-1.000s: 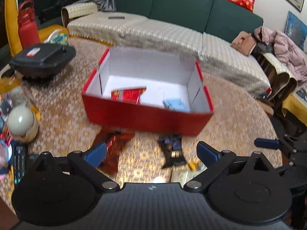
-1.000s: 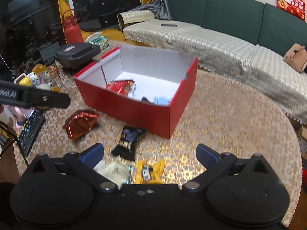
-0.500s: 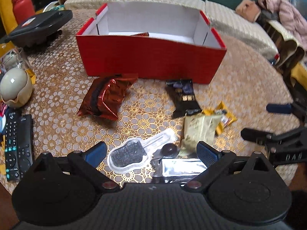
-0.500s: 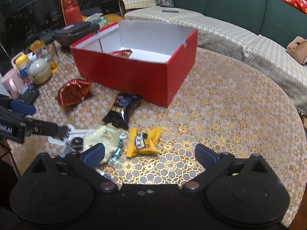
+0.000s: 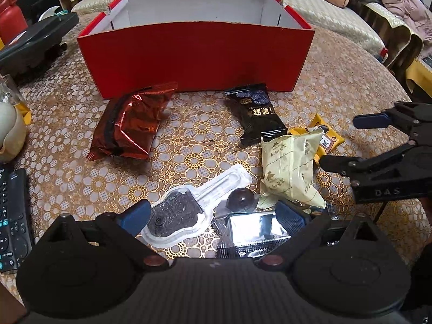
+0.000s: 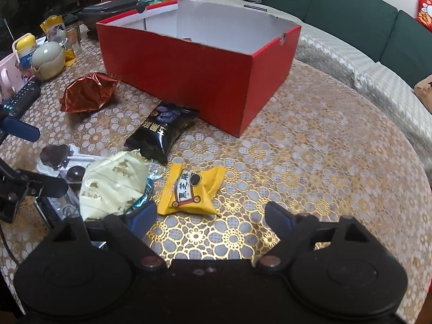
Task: Organize snacks
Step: 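Grasp the dark round chocolate with the left tool while the right tool grasps the yellow packet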
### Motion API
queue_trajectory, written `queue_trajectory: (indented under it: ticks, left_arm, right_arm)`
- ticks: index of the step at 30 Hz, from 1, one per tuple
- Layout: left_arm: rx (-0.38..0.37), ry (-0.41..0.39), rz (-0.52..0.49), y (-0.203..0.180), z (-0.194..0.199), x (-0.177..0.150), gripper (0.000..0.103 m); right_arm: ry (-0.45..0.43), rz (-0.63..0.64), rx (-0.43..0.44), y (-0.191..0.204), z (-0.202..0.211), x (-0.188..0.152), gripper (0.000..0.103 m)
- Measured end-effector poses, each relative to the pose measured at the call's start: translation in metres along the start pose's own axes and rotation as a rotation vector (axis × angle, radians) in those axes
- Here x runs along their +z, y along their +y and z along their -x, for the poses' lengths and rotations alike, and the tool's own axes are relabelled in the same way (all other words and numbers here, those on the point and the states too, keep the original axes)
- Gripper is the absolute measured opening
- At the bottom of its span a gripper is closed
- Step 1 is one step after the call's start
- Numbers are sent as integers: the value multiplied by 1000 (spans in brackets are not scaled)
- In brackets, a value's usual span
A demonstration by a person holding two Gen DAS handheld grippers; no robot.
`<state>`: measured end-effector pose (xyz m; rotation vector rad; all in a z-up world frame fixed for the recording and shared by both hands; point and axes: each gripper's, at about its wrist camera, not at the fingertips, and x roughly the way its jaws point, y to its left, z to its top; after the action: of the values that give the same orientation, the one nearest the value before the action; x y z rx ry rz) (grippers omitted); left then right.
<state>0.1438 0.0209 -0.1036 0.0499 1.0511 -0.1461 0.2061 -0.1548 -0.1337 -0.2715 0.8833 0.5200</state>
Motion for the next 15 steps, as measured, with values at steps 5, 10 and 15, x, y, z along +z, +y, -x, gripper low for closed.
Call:
queue_trajectory:
  ticks: [5, 10, 15]
  left_arm:
    - [-20, 14, -14, -2, -7, 1, 80]
    - [-50, 13, -30, -5, -13, 5, 68]
    - [-64, 0, -57, -8, -16, 8, 56]
  right_arm:
    - [5, -4, 18, 1, -11, 3, 84]
    - [5, 27, 24, 8, -16, 4, 83]
    - [-6, 11, 45, 6, -19, 6, 76]
